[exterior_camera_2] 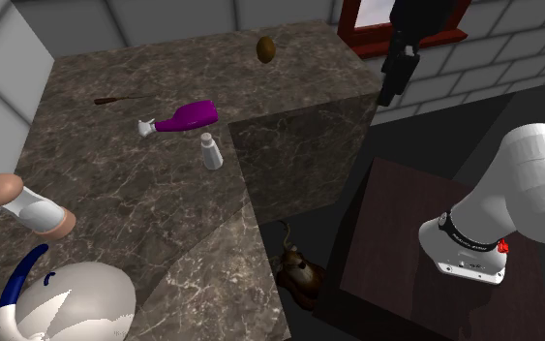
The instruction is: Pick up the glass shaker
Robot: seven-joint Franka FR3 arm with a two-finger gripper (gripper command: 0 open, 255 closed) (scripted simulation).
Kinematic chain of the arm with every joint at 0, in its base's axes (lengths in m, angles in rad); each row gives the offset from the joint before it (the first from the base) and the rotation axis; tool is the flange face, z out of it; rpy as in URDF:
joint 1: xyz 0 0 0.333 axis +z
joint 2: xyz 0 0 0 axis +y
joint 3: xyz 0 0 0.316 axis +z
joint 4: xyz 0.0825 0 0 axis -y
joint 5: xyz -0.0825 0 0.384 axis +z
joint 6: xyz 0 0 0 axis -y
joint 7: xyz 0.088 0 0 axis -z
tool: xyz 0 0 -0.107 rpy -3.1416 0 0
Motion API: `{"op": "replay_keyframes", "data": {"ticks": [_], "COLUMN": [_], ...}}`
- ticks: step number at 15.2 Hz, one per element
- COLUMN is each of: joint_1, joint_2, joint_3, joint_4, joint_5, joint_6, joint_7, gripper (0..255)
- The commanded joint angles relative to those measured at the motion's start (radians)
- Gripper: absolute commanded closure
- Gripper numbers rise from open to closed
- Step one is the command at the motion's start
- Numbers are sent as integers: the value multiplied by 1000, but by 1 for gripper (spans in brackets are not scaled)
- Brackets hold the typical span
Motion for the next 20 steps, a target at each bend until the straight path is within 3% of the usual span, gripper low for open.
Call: {"op": "replay_keyframes", "data": {"ticks": [1,10,20], "joint_1": [0,21,44], "joint_2": [0,303,668], "joint_3": [0,-6,1], "joint_4": [0,85,305], "joint_5": [0,21,49], "joint_6": [0,230,387], "joint_7": [0,-46,-101], "gripper": [0,0,0]}}
